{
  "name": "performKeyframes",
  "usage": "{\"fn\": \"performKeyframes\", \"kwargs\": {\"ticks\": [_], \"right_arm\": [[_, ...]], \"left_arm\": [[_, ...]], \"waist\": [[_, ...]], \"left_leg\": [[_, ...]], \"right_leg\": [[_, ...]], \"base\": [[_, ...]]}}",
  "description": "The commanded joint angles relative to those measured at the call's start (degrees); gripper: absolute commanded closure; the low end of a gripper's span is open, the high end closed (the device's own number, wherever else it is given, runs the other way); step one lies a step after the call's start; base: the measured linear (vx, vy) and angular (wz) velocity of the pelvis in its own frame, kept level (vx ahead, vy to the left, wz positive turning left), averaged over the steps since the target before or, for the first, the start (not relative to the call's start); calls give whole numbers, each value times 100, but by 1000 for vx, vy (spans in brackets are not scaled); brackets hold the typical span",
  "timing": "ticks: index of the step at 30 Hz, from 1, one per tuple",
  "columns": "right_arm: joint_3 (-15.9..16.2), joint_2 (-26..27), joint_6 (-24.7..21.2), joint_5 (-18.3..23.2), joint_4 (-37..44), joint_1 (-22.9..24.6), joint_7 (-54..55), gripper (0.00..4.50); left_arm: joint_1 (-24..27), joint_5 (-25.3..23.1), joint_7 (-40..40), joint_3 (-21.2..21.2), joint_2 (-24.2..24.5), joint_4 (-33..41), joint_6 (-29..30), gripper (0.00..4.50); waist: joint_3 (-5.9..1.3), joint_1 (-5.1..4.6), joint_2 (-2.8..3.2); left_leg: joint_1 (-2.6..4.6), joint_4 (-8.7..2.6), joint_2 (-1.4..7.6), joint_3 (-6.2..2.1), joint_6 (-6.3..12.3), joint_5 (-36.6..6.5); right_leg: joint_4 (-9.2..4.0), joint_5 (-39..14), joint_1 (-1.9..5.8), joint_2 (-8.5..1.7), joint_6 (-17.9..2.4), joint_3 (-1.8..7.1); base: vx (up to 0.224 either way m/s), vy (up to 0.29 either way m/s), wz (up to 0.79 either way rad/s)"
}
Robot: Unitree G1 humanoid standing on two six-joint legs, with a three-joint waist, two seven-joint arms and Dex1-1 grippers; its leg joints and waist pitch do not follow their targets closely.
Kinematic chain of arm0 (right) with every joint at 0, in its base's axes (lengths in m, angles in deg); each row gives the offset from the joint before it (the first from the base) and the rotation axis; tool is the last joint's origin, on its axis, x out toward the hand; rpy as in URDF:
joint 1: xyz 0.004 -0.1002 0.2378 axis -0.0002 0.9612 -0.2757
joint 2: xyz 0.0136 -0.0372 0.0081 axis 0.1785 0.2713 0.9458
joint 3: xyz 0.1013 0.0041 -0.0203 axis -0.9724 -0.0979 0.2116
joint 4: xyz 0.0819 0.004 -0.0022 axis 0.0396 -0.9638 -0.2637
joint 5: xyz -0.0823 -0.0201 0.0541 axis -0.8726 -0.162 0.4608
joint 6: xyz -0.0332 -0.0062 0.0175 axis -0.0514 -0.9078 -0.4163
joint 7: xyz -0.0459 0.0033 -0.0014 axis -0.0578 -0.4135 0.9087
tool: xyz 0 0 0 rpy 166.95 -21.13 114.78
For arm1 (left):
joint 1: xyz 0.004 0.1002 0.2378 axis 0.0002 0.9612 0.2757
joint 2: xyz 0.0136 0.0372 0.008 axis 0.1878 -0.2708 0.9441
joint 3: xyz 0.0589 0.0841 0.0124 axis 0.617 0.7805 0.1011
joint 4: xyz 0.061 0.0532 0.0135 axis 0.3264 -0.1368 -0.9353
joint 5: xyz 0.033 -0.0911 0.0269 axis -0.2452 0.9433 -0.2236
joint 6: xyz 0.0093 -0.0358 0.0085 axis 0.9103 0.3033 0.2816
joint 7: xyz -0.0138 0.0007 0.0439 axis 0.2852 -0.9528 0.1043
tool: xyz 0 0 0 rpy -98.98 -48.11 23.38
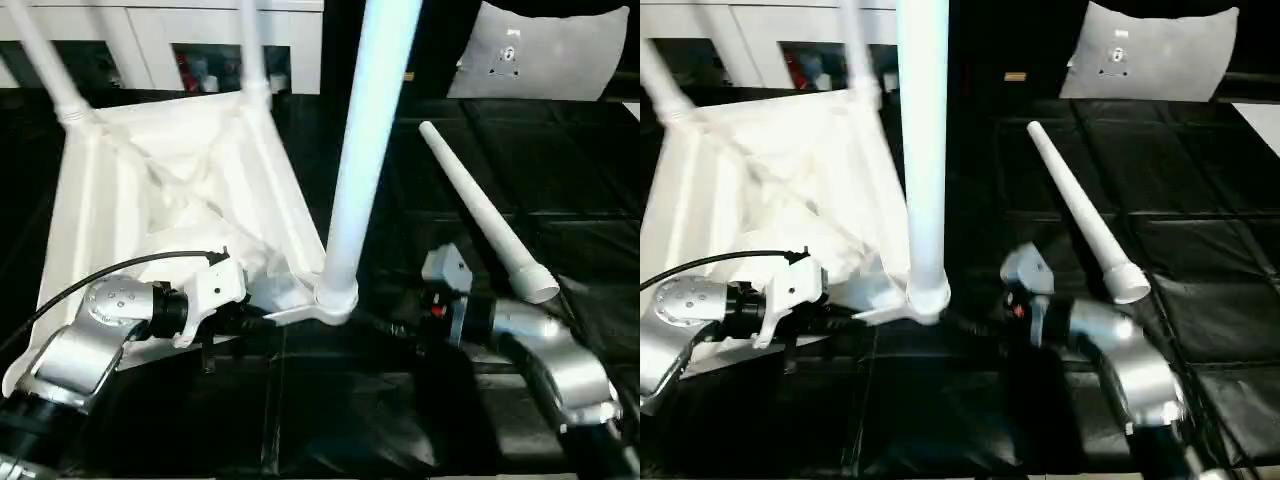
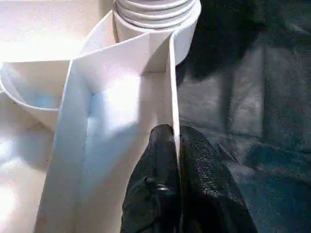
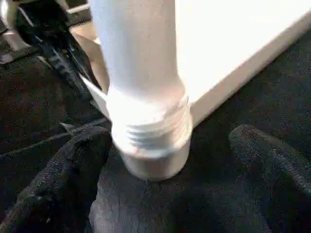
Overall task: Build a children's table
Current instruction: Rotate leg to tighten
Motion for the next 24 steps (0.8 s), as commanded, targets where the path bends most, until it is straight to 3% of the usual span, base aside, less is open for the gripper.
{"fn": "performKeyframes", "kwargs": {"ticks": [1,3,10,12,15,17,21,22,24], "right_arm": [[262,-70,176,-143,-162,-168,-295,6],[275,-72,186,-152,-170,-180,-313,6],[605,-112,97,-62,-342,-525,-1123,6],[648,-110,90,-46,-426,-592,-1204,43],[685,-97,82,-25,-541,-675,-1316,51],[711,-89,51,-8,-640,-750,-1435,83],[748,-109,15,-32,-768,-825,-1648,97],[750,-111,17,-34,-787,-835,-1665,123],[755,-115,13,-46,-805,-843,-1715,131]], "left_arm": [[-136,57,519,369,-47,8,-324,450],[-145,56,533,376,-51,-4,-340,450],[-378,-35,810,582,-158,-236,-622,450],[-417,-58,853,624,-154,-274,-664,450],[-457,-81,905,668,-157,-312,-711,450],[-495,-103,951,698,-160,-356,-746,450],[-561,-133,1038,719,-130,-485,-843,450],[-567,-131,1045,716,-119,-491,-845,450],[-572,-127,1063,714,-104,-501,-856,450]], "waist": [[-391,-33,56],[-388,-20,57],[-358,4,57],[-357,6,47],[-346,-4,40],[-340,-7,41],[-330,1,43],[-329,1,40],[-307,-2,39]], "left_leg": [[162,-333,390,-133,499,-522],[178,-346,404,-131,382,-706],[160,-364,412,-146,351,-842],[159,-369,413,-146,316,-861],[145,-365,403,-145,351,-797],[151,-365,403,-143,381,-791],[144,-366,412,-145,397,-776],[142,-367,413,-145,400,-776],[139,-377,412,-145,384,-859]], "right_leg": [[-335,561,184,-503,-1663,284],[-352,302,178,-520,-1661,292],[-359,134,164,-527,-1616,283],[-364,102,166,-537,-1617,292],[-357,161,164,-532,-1624,288],[-365,135,161,-535,-1640,288],[-357,197,153,-532,-1658,283],[-356,200,152,-532,-1659,283],[-374,61,144,-543,-1664,286]], "base": [[0,0,0],[0,0,0],[0,0,0],[0,0,0],[0,0,0],[0,0,0],[0,0,0],[0,0,0],[0,0,0]]}}
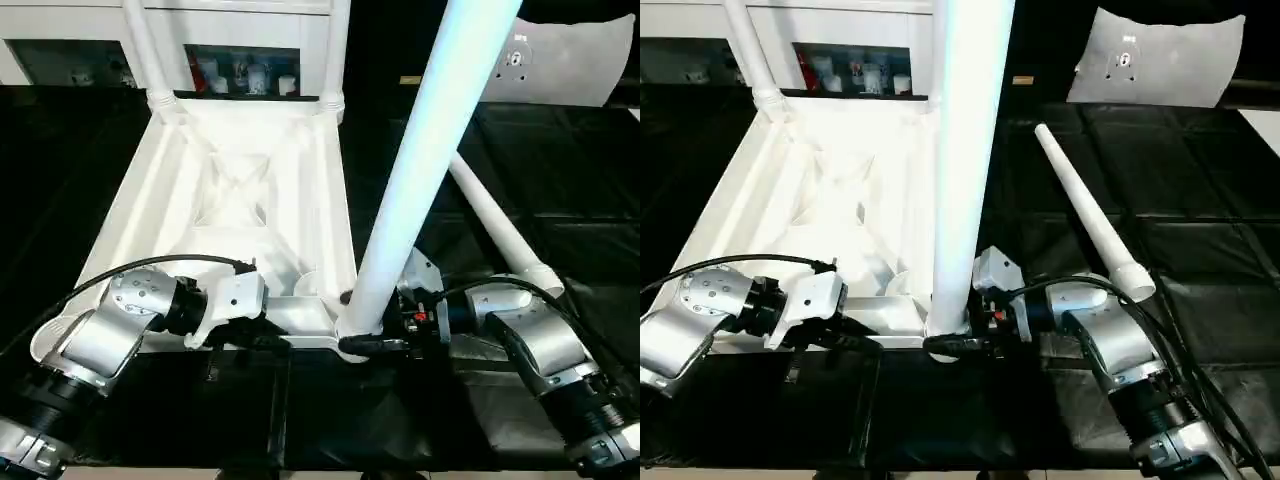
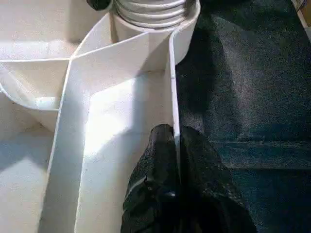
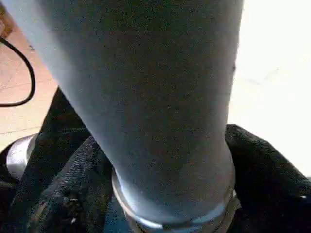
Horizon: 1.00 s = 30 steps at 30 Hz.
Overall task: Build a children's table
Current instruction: Rotate leg to tighten
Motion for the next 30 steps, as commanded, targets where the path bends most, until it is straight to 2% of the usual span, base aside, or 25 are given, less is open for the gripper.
{"fn": "performKeyframes", "kwargs": {"ticks": [1,2,6,8,10,12,13,16,17,19,20,21,22,23,24,25,27,29,30], "right_arm": [[13,-61,-21,-3,23,-35,-90,131],[24,-56,-24,-8,11,-41,-121,150],[49,-28,-73,16,20,-27,-157,162],[42,-8,-190,95,80,40,-132,167],[-44,101,-502,207,289,274,155,168],[-93,173,-627,229,384,381,355,168],[-112,205,-673,235,420,423,442,168],[-140,321,-678,144,450,504,749,169],[-198,538,-754,55,465,599,1203,169],[-335,1041,-921,-95,444,722,2136,170],[-335,1041,-921,-95,444,722,2136,170],[-481,1783,-1014,-233,270,688,3202,170],[-481,1783,-1014,-233,270,688,3202,170],[-525,2032,-1041,-287,207,663,3548,170],[-590,2238,-1037,-322,119,626,3855,170],[-697,2595,-1021,-397,-45,549,4415,170],[-735,2761,-964,-470,-140,503,4715,170],[-779,2874,-908,-538,-237,471,4985,170],[-789,2918,-852,-595,-293,452,5117,170]], "left_arm": [[-69,-45,256,160,1,22,-117,450],[-74,-46,269,156,13,-3,-137,450],[-46,-24,244,124,33,-6,-103,450],[36,68,118,27,12,97,72,450],[272,225,-381,-248,-121,441,511,450],[376,248,-627,-346,-182,610,700,450],[418,252,-726,-381,-205,680,776,450],[516,220,-1005,-461,-288,859,986,450],[657,224,-1394,-571,-466,1174,1311,450],[905,311,-2237,-799,-998,1845,2104,450],[905,311,-2237,-799,-998,1845,2104,450],[1102,62,-3112,-706,-1774,2473,2788,450],[1102,62,-3112,-706,-1774,2473,2788,450],[1149,-56,-3377,-635,-2027,2648,2992,450],[1149,-166,-3572,-573,-2221,2708,3076,450],[1116,-343,-3938,-451,-2566,2772,3221,450],[1075,-447,-4156,-397,-2754,2753,3250,450],[997,-553,-4258,-319,-2807,2673,3199,450],[950,-617,-4308,-289,-2827,2615,3164,450]], "waist": [[-302,-48,34],[-288,-40,55],[-290,-49,43],[-281,-50,41],[-281,-57,49],[-262,-58,43],[-247,-79,29],[-199,-125,51],[-193,-136,59],[-164,-188,23],[-172,-261,8],[-187,-332,-35],[-177,-373,-30],[-177,-402,-29],[-197,-429,-29],[-203,-446,-81],[-211,-470,-43],[-250,-456,-34],[-258,-449,-43]], "left_leg": [[168,-421,414,-146,352,-928],[171,-430,421,-150,318,-976],[169,-435,419,-149,318,-932],[159,-438,416,-148,341,-890],[161,-441,429,-146,337,-893],[151,-458,432,-155,354,-950],[138,-470,420,-157,342,-986],[150,-508,417,-159,198,-1326],[168,-523,432,-162,105,-1398],[105,-570,429,-195,39,-1420],[111,-570,405,-189,-14,-1443],[101,-559,402,-172,-2,-1354],[98,-562,407,-174,14,-1276],[98,-546,379,-163,55,-1195],[107,-519,356,-145,136,-1041],[108,-512,362,-128,190,-942],[104,-497,347,-122,265,-700],[105,-470,337,-103,481,-301],[110,-460,334,-95,534,-222]], "right_leg": [[-404,-113,148,-536,-1608,295],[-414,-209,138,-542,-1590,301],[-406,-107,138,-534,-1578,300],[-402,-51,139,-529,-1585,300],[-390,4,131,-528,-1605,299],[-415,-93,126,-537,-1571,307],[-432,-226,126,-534,-1545,308],[-508,-917,96,-543,-1457,332],[-515,-1104,82,-551,-1418,347],[-532,-1283,110,-560,-1341,335],[-534,-1401,108,-544,-1294,331],[-539,-1400,118,-548,-1259,344],[-545,-1346,119,-558,-1274,350],[-575,-1451,111,-549,-1200,345],[-587,-1308,109,-536,-1169,354],[-584,-1153,111,-525,-1166,360],[-569,-783,107,-507,-1223,344],[-495,101,147,-468,-1246,326],[-482,318,148,-455,-1253,322]], "base": [[0,0,0],[0,0,0],[0,0,0],[0,0,0],[0,0,0],[0,0,0],[0,0,0],[0,0,0],[0,0,0],[0,0,0],[0,0,0],[0,0,0],[0,0,0],[0,0,0],[0,0,0],[0,0,0],[0,0,0],[32,-7,1],[0,0,0]]}}
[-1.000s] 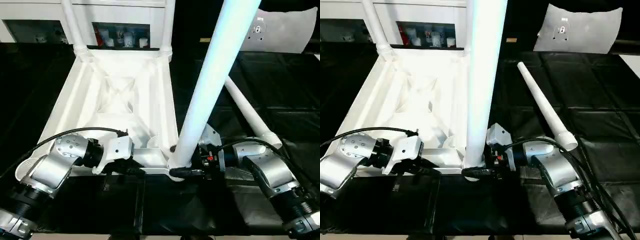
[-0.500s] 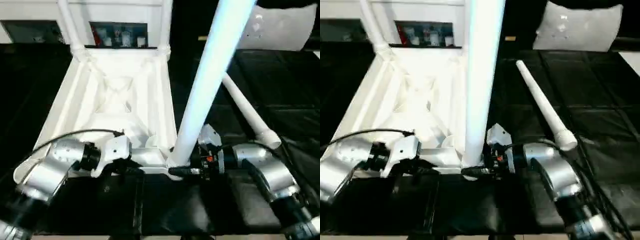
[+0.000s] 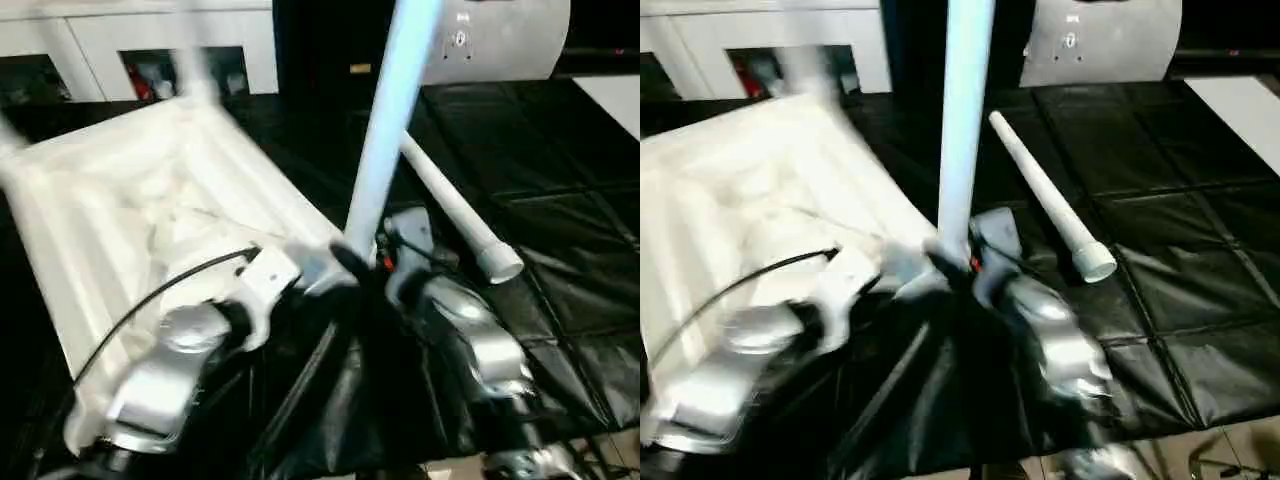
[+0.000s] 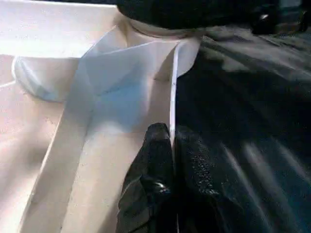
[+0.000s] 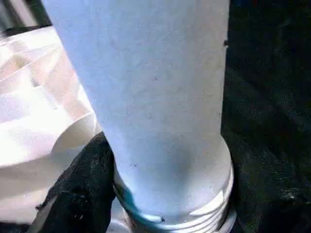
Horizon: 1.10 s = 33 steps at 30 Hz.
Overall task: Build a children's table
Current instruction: Rotate leg to tighten
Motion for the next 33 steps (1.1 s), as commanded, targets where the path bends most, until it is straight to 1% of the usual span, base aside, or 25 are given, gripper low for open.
{"fn": "performKeyframes", "kwargs": {"ticks": [1,2,4,5,6,8,9,10,13,14,15,16,18,20,21,22,23,24,25,26,27,28,29,32,33], "right_arm": [[507,415,-205,-22,-474,182,45,170],[486,460,-161,-53,-497,176,120,170],[399,598,-86,-151,-506,172,241,170],[393,607,-82,-157,-507,172,250,170],[362,635,-17,-210,-516,163,299,114],[318,613,-23,-148,-481,173,315,114],[318,579,-2,-127,-461,180,315,94],[311,532,42,-100,-433,195,273,82],[276,412,175,-61,-326,256,115,62],[267,267,383,-89,-226,345,-124,62],[310,-10,666,-169,-135,478,-425,50],[312,-27,682,-175,-130,487,-442,30],[263,-218,801,-147,-59,584,-652,25],[147,-479,849,-10,79,705,-958,7],[19,-830,925,209,273,796,-1462,7],[19,-830,925,209,273,796,-1462,7],[-27,-984,976,323,363,826,-1733,7],[-44,-1240,1118,492,461,857,-2140,7],[-44,-1240,1118,492,461,857,-2140,7],[-26,-1440,1167,579,526,873,-2459,7],[5,-1670,1204,639,589,882,-2812,7],[23,-1783,1221,659,616,885,-2980,7],[60,-1949,1186,698,645,874,-3228,7],[184,-2389,1089,796,692,815,-3907,7],[247,-2527,1074,810,702,784,-4124,7]], "left_arm": [[-251,171,-167,386,-413,133,-329,450],[-286,145,-201,401,-428,118,-291,450],[-312,0,-297,413,-486,230,16,450],[-312,-12,-304,414,-490,239,38,450],[-307,-91,-311,427,-471,269,159,450],[-279,-48,-283,406,-376,274,200,450],[-269,-8,-250,400,-315,273,204,450],[-257,31,-195,384,-240,257,181,450],[-240,111,-58,287,-94,196,123,450],[-240,176,127,194,40,149,82,450],[-248,231,371,110,253,71,-73,450],[-249,234,387,105,267,66,-85,450],[-250,322,624,41,433,9,-211,450],[-250,445,966,-8,705,-100,-462,450],[-243,585,1379,-7,1013,-226,-742,450],[-243,585,1379,-7,1013,-226,-742,450],[-244,647,1632,14,1178,-323,-936,450],[-258,747,2009,64,1428,-480,-1210,450],[-258,747,2009,64,1428,-480,-1210,450],[-266,807,2260,83,1552,-584,-1403,450],[-272,908,2532,70,1645,-669,-1539,450],[-275,965,2663,56,1682,-704,-1584,450],[-305,996,2824,67,1755,-798,-1707,450],[-402,1083,3306,157,1973,-1066,-2023,450],[-436,1126,3506,204,2053,-1148,-2139,450]], "waist": [[-279,38,-65],[-280,45,-63],[-270,56,-54],[-259,65,-52],[-249,65,-39],[-246,69,-29],[-246,68,-37],[-260,71,-23],[-281,77,-40],[-291,74,-53],[-298,101,-43],[-300,106,-48],[-296,107,-63],[-295,116,-58],[-285,125,-40],[-289,123,-45],[-278,140,-22],[-286,167,-23],[-281,177,-23],[-281,171,-21],[-279,195,-2],[-279,201,-10],[-284,220,10],[-285,248,-4],[-291,273,5]], "left_leg": [[74,-278,327,-186,620,-113],[77,-274,339,-180,668,-59],[84,-285,349,-179,655,-161],[92,-296,361,-179,603,-325],[100,-318,374,-187,516,-498],[120,-331,381,-191,375,-665],[115,-330,378,-190,326,-680],[120,-327,378,-191,314,-657],[97,-300,357,-184,368,-451],[92,-289,352,-179,413,-371],[100,-273,347,-180,451,-314],[94,-266,340,-177,480,-284],[79,-260,336,-173,553,-266],[96,-261,341,-178,608,-311],[107,-269,347,-183,612,-362],[104,-262,343,-184,626,-405],[123,-268,360,-177,619,-446],[128,-263,365,-181,627,-506],[129,-269,365,-180,624,-516],[132,-276,379,-180,613,-523],[133,-273,380,-181,579,-628],[137,-275,378,-179,574,-635],[146,-274,388,-177,561,-634],[152,-268,384,-172,597,-648],[148,-261,385,-170,608,-628]], "right_leg": [[-340,680,202,-449,-1278,294],[-331,842,198,-451,-1297,289],[-340,790,200,-458,-1308,283],[-361,576,197,-466,-1292,284],[-386,281,189,-472,-1274,281],[-403,45,180,-463,-1237,288],[-399,84,182,-461,-1215,296],[-392,142,189,-463,-1212,299],[-349,595,213,-462,-1220,299],[-337,757,225,-461,-1235,297],[-330,866,231,-460,-1235,288],[-325,922,235,-454,-1224,287],[-318,1016,244,-454,-1234,287],[-325,898,243,-457,-1262,285],[-337,814,231,-453,-1282,281],[-335,786,243,-449,-1286,281],[-337,719,211,-442,-1315,285],[-341,633,224,-445,-1305,283],[-341,607,215,-441,-1316,281],[-332,587,203,-439,-1336,279],[-347,453,206,-459,-1368,278],[-346,424,205,-455,-1373,278],[-335,442,198,-458,-1398,284],[-343,457,198,-463,-1459,284],[-332,463,206,-470,-1483,287]], "base": [[0,0,0],[0,0,0],[0,0,0],[0,0,0],[0,0,0],[0,0,0],[0,0,0],[0,0,0],[0,0,0],[0,0,0],[0,0,0],[0,0,0],[0,0,0],[0,0,0],[0,0,0],[0,0,0],[0,0,0],[0,0,0],[0,0,0],[0,0,0],[0,0,0],[0,0,0],[0,0,0],[0,0,0],[0,0,0]]}}
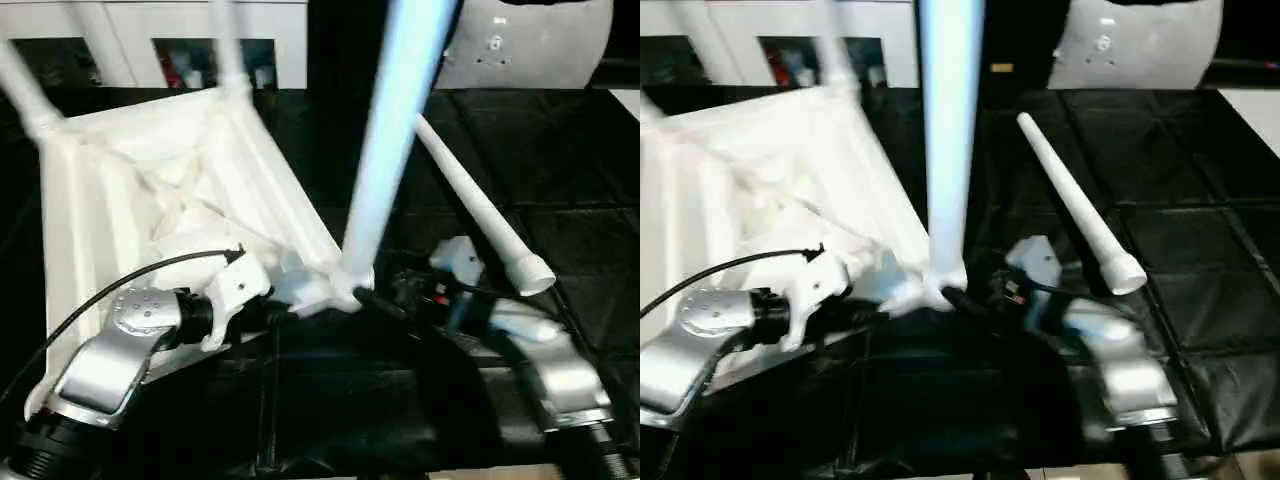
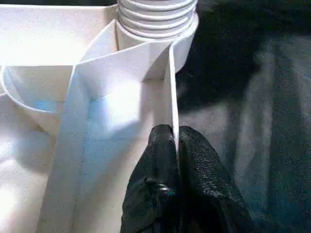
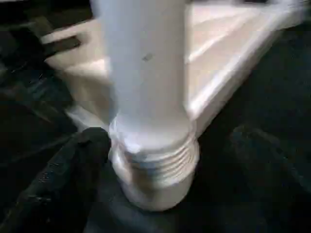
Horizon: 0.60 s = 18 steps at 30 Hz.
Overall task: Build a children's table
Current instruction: Rotate leg to tighten
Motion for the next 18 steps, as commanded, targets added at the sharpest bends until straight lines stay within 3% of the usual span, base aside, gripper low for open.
{"fn": "performKeyframes", "kwargs": {"ticks": [1,4,6,12,18], "right_arm": [[163,-249,-71,102,127,-77,-584,7],[390,-515,6,94,44,-295,-1193,7],[508,-561,127,-2,-33,-407,-1368,7],[817,-599,343,-145,-368,-718,-1861,7],[1023,-542,291,-105,-676,-957,-2272,50]], "left_arm": [[-121,252,754,336,131,-96,-372,450],[-300,229,1248,452,266,-500,-890,450],[-390,186,1429,512,307,-658,-1026,450],[-653,78,1751,672,346,-1042,-1358,450],[-828,30,1987,801,316,-1308,-1686,450]], "waist": [[-312,-32,43],[-316,9,45],[-328,46,63],[-345,76,39],[-340,73,27]], "left_leg": [[172,-324,363,-167,618,-627],[173,-320,381,-161,624,-693],[200,-309,396,-153,609,-637],[169,-291,398,-159,647,-478],[155,-285,402,-160,710,-495]], "right_leg": [[-342,411,195,-465,-1515,289],[-343,283,196,-473,-1531,284],[-317,372,163,-472,-1610,281],[-264,639,186,-487,-1736,267],[-263,575,194,-503,-1765,262]], "base": [[0,0,0],[0,0,0],[0,0,0],[0,0,0],[0,0,0]]}}
